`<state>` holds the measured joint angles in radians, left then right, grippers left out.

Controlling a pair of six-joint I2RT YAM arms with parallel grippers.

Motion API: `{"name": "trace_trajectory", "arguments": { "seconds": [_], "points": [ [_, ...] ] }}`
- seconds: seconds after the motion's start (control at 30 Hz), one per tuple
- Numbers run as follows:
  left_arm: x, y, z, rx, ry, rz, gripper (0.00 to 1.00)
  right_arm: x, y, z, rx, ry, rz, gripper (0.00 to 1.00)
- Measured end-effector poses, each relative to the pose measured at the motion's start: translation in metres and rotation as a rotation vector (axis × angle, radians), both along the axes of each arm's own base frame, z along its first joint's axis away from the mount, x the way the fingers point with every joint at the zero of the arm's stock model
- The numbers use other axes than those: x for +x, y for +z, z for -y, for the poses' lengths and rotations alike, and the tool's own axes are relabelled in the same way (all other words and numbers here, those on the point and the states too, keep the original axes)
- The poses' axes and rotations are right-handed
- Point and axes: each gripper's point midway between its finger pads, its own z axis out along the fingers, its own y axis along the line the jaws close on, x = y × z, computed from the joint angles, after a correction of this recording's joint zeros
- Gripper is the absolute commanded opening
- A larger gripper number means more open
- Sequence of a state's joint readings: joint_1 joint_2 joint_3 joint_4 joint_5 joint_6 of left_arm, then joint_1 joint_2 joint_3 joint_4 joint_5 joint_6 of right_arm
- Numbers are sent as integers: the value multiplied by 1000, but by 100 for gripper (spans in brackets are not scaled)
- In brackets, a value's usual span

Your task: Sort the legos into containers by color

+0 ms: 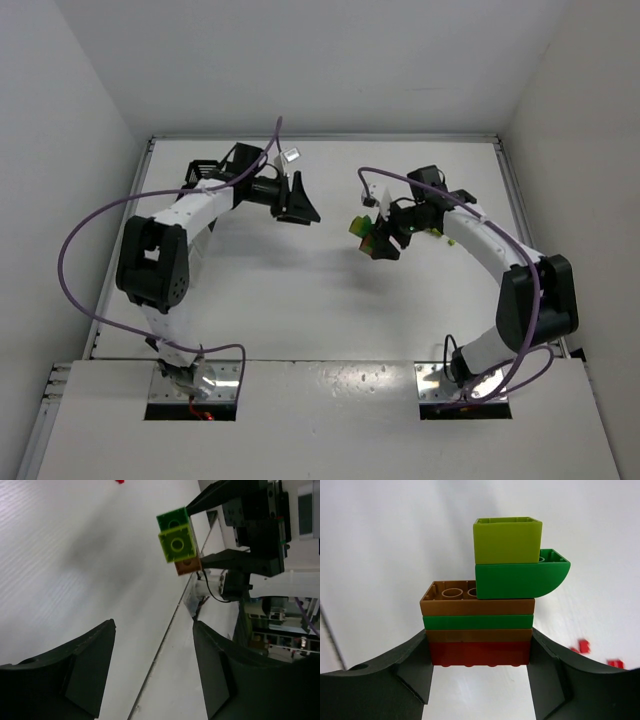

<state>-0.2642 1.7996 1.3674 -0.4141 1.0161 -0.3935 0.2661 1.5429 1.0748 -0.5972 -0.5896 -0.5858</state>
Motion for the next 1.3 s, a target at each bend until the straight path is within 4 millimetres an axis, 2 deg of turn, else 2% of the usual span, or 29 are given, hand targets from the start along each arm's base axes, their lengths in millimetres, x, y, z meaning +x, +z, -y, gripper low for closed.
{"name": "trace_trajectory", "arguments": {
  "seconds": [0.17, 0.37, 0.5, 0.67, 0.8, 1.07, 1.2, 1.3],
  "points": [
    [-6, -1, 17, -42, -42, -57, 72, -23, 8, -29, 63, 57, -73, 0],
    [-6, 0, 32, -63, -74, -66, 72, -39, 12, -50, 82, 100, -100, 0],
    [-11, -1, 43, -62, -95, -76, 72, -41, 16, -58, 82, 111, -94, 0],
    [-16, -1, 48, -60, -107, -87, 72, -33, 26, -65, 91, 112, -58, 0],
    [-16, -1, 49, -61, -106, -88, 63, -26, 30, -67, 84, 100, -35, 0],
    [-19, -3, 53, -74, -125, -104, 51, -19, 23, -69, 45, 91, -12, 0],
    [-22, -3, 57, -79, -135, -114, 35, -19, 22, -68, 29, 88, -7, 0],
    [-22, -2, 57, -80, -134, -112, 28, -19, 21, -68, 23, 85, -2, 0]
  ]
}}
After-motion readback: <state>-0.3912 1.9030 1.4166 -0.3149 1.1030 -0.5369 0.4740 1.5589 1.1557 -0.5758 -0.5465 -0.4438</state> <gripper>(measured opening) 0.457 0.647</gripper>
